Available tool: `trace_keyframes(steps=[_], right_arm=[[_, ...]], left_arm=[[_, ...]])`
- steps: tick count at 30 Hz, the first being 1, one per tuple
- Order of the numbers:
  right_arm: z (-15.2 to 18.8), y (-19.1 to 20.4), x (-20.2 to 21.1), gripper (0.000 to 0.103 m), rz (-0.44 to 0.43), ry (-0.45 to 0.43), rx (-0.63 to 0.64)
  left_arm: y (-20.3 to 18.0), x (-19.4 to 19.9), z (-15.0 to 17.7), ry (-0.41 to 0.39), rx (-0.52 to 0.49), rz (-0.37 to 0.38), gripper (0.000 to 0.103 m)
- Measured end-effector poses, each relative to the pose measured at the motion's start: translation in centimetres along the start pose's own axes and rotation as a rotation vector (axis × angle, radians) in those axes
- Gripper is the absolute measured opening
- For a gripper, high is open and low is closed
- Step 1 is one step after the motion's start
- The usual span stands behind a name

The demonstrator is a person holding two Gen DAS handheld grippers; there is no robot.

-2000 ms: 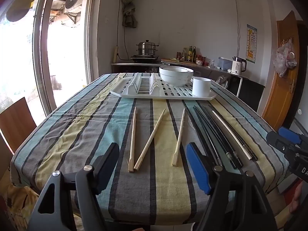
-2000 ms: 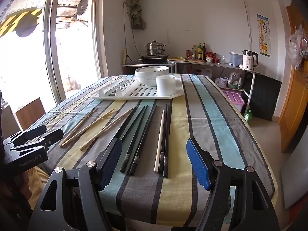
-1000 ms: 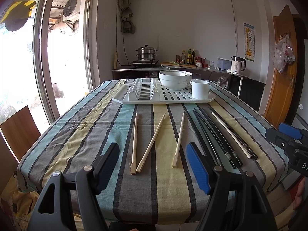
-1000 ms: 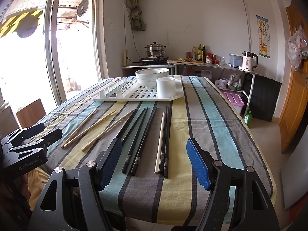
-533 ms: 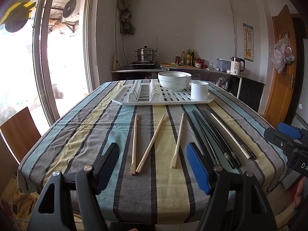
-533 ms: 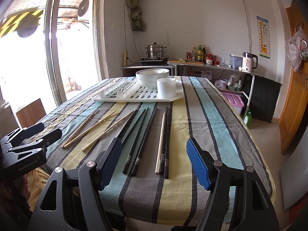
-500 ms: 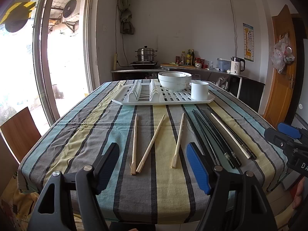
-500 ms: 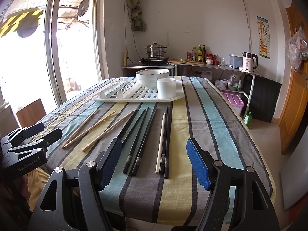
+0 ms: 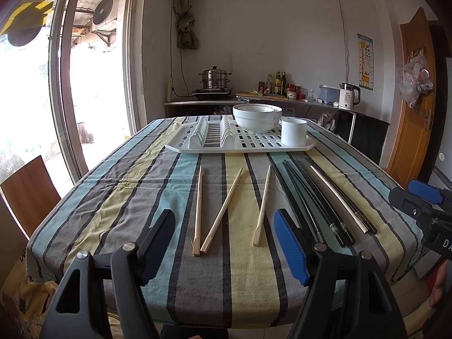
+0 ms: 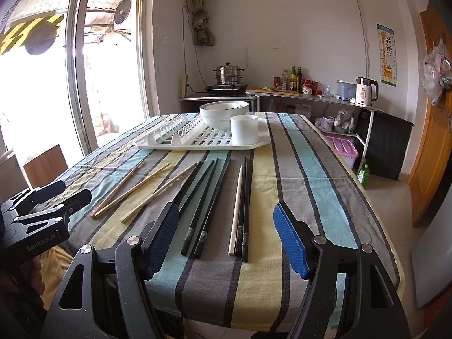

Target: Organize utensils

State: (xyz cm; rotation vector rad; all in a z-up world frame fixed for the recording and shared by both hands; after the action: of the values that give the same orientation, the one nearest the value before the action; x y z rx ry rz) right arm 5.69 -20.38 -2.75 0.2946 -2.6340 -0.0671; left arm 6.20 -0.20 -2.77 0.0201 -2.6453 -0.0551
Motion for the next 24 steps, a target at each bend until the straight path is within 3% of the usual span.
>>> trace_keyframes(steps=[24], right_arm=[[-0.12, 0.19, 0.17, 0.070, -0.003, 0.001, 0.003]], left_arm=[[-0.25, -0.33, 0.35, -0.001, -0.016, -0.011, 0.074]])
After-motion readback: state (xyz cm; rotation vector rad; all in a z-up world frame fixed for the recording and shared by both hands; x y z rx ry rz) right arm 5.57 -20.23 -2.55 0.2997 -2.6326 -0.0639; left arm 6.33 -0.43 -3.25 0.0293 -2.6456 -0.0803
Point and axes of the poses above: each gripper's, at about its wrist camera, not at the fingertips, and x roughly against the way its jaws point, y to its left, z to its underside, the point moved 8 cm from there along -x, roughly the way its jaws point, and after that the axes turned 3 degrees about -x, right-handed, at the moved point
